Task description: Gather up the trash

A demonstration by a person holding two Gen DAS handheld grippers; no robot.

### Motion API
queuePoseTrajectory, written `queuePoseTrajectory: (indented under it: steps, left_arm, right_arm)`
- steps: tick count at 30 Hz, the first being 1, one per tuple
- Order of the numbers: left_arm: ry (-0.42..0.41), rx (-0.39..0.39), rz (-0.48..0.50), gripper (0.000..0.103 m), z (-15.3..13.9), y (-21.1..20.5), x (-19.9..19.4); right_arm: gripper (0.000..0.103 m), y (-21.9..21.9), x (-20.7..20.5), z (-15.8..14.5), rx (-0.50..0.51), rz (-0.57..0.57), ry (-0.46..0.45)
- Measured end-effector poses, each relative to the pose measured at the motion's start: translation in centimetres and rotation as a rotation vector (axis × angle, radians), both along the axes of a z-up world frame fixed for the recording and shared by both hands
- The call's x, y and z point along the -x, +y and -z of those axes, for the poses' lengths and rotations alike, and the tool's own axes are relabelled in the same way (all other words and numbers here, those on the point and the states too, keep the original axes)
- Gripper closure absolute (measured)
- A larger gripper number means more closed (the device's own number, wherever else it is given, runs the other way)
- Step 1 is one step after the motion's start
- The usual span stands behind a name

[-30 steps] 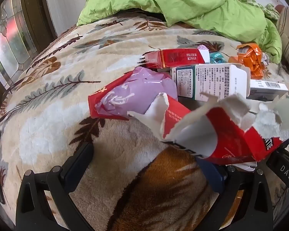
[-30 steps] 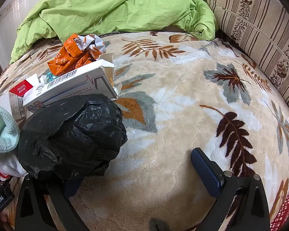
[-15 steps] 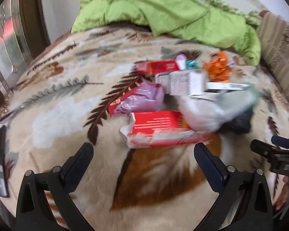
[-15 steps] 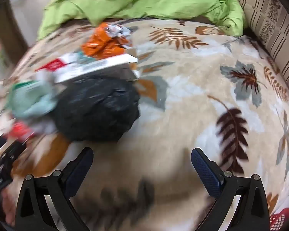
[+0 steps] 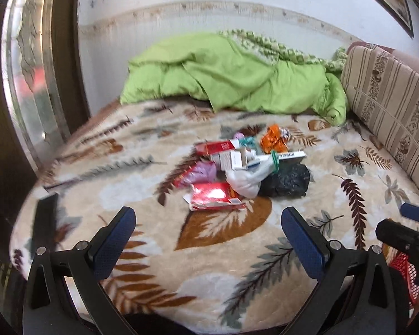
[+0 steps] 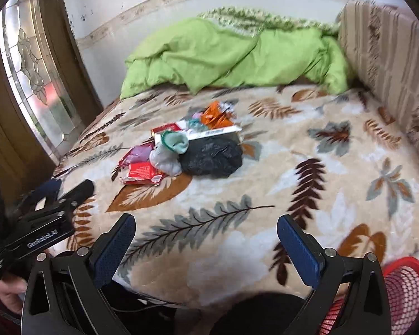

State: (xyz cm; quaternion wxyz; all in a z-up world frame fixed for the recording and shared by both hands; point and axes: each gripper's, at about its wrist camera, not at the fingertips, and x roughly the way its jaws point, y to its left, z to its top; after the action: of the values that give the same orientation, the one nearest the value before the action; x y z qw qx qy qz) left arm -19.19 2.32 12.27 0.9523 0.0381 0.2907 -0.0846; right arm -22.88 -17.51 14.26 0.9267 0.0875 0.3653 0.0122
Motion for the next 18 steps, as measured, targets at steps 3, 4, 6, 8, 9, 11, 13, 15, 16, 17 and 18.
queuePoseTrajectory:
  steps: [3,4,6,8,9,11,13,15,16,17,18]
  left_arm:
    - [-0.015,-0.008,0.008,0.0,-0.7,0.1,0.8]
    - [-0.012,-0.006,0.009,0.0,-0.7,0.2,0.9]
    - [-0.001,-0.009,0.013,0.0,-0.6,0.1,0.9]
    - [0.013,-0.013,0.01,0.0,-0.4,0.1,1.0]
    - [0.023,-0.01,0.009,0.0,-0.3,0.0,0.9]
    - [0.033,-0.006,0.012,0.0,-0.2,-0.1,0.9]
    - [0.035,-0.01,0.015,0.0,-0.1,-0.3,1.0]
    - [0.034,-0.014,0.015,0.0,-0.1,-0.4,1.1]
    - [0.036,-0.011,0.015,0.0,-0.2,-0.3,1.0]
    - [0.035,-0.013,0.017,0.0,-0.2,-0.3,1.0]
    - [0.034,-0.013,0.019,0.0,-0.2,-0.3,1.1]
  right_arm:
    - [0.001,0.0,0.3,-0.8,0.085,0.072,-0.009]
    - [0.001,-0.3,0.5,-0.8,0.091,0.086,-0.013]
    - [0.001,-0.7,0.5,-0.9,0.089,0.099,-0.001]
    - [0.001,-1.2,0.7,-0.8,0.093,0.122,0.005]
    - [0.001,-1.3,0.8,-0.7,0.087,0.123,0.005]
    - [0.001,-1.4,0.9,-0.5,0.105,0.139,0.017]
    - [0.001,-1.4,1.2,-0.2,0.112,0.144,0.017]
    - [0.001,-1.5,1.3,-0.3,0.121,0.155,0.015]
    - [0.001,-1.3,1.4,-0.3,0.126,0.16,0.014]
    - [0.001,-1.3,1.4,-0.4,0.13,0.162,0.012]
    - [0.001,-1.3,1.5,-0.5,0.133,0.165,0.009]
